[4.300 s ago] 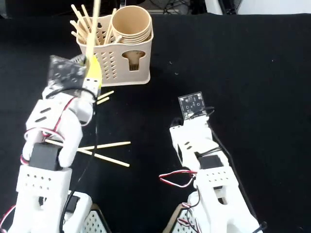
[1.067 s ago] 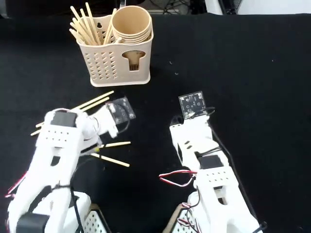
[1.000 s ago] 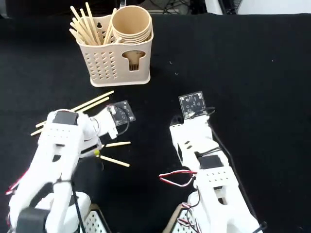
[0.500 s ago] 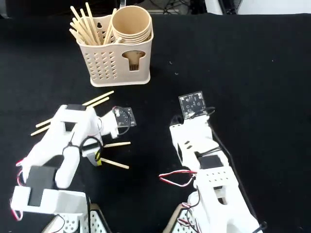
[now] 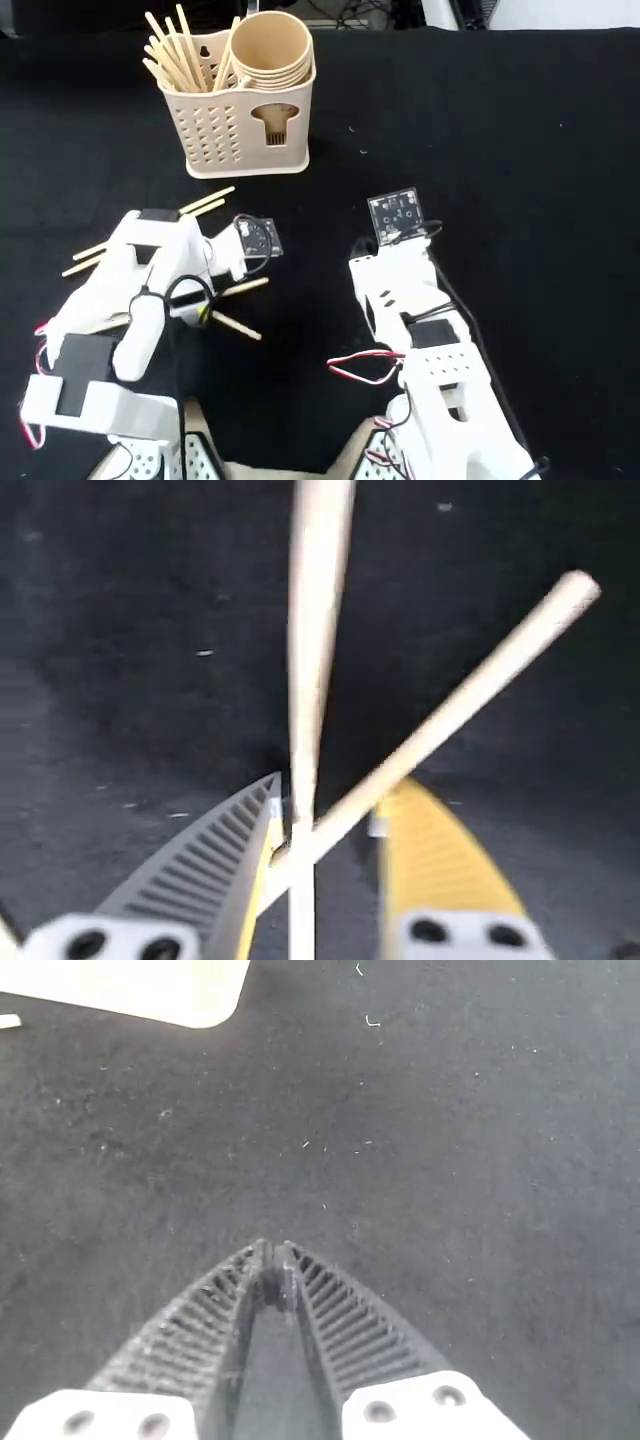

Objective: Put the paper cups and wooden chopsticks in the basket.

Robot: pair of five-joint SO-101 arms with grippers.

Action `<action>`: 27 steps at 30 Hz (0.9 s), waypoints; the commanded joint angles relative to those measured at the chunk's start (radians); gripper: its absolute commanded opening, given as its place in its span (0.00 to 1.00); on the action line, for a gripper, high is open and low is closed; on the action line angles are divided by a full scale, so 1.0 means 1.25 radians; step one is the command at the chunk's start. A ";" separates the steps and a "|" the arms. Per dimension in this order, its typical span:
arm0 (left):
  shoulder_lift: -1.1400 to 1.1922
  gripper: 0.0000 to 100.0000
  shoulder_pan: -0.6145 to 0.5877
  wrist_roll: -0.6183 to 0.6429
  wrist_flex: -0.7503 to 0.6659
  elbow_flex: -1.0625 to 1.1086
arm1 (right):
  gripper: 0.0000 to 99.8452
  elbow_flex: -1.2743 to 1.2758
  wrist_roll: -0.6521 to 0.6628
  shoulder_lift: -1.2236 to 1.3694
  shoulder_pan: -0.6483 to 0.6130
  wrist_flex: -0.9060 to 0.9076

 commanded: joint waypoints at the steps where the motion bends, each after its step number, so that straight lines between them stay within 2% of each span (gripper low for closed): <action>1: -0.001 0.05 0.001 -0.011 0.037 -0.045 | 0.02 -0.002 -0.006 -0.012 0.010 -0.018; 15: -0.028 0.05 0.001 -0.005 0.207 -0.131 | 0.02 -0.002 -0.006 -0.012 0.010 -0.018; 27: -0.205 0.03 -0.004 0.023 0.215 -0.109 | 0.02 -0.002 -0.006 -0.012 0.010 -0.018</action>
